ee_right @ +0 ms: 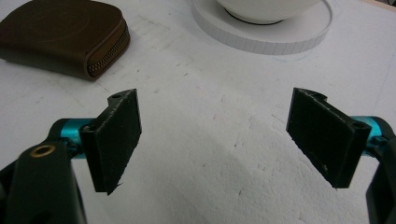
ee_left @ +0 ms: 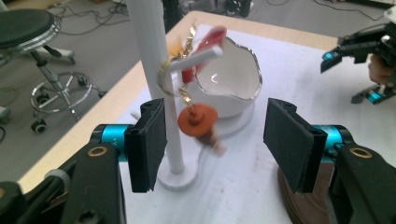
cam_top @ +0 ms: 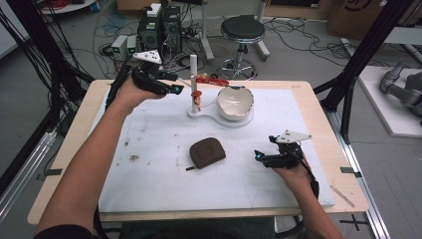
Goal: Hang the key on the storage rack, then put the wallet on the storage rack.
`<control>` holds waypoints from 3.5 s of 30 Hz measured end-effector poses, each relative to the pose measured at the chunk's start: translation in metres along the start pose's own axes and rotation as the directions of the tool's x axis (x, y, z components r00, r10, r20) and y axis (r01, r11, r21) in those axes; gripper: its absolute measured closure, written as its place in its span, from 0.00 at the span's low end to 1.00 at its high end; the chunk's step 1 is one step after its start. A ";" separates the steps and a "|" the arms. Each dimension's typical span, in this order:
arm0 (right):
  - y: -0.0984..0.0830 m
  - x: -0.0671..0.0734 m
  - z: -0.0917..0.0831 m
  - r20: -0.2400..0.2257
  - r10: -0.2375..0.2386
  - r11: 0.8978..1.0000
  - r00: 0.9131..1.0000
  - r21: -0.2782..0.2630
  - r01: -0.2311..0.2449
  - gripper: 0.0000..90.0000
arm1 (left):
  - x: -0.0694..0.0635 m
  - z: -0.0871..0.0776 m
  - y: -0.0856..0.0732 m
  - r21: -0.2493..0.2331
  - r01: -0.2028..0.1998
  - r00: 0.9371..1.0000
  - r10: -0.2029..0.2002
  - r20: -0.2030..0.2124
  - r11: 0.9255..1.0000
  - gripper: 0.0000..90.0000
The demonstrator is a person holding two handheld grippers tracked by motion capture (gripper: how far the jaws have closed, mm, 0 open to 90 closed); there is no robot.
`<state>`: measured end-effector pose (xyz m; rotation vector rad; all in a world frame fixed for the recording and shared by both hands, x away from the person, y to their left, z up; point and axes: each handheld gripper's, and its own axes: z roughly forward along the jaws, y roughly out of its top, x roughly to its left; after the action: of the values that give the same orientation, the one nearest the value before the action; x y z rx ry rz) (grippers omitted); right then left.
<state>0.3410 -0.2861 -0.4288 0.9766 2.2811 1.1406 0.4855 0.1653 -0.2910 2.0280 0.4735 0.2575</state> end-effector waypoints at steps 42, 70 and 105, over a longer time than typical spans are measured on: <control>0.000 -0.002 -0.002 0.020 0.007 1.000 1.000 -0.006 -0.007 0.20 | -0.083 -0.033 -0.108 -0.002 0.049 0.998 -0.049 -0.039 0.999 0.24; -0.002 -0.010 -0.008 0.031 0.042 0.999 0.999 -0.034 -0.041 0.20 | -0.095 -0.022 -0.146 -0.003 0.071 0.997 -0.071 -0.012 0.998 0.21; -0.002 -0.006 -0.008 0.024 0.017 0.999 1.000 -0.029 -0.017 0.20 | -0.123 0.017 -0.151 0.111 0.030 0.995 -0.039 0.087 0.993 0.22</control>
<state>0.3395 -0.2959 -0.4249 0.9955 2.2357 1.1591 0.3477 0.1625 -0.4296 2.1264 0.4753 0.1215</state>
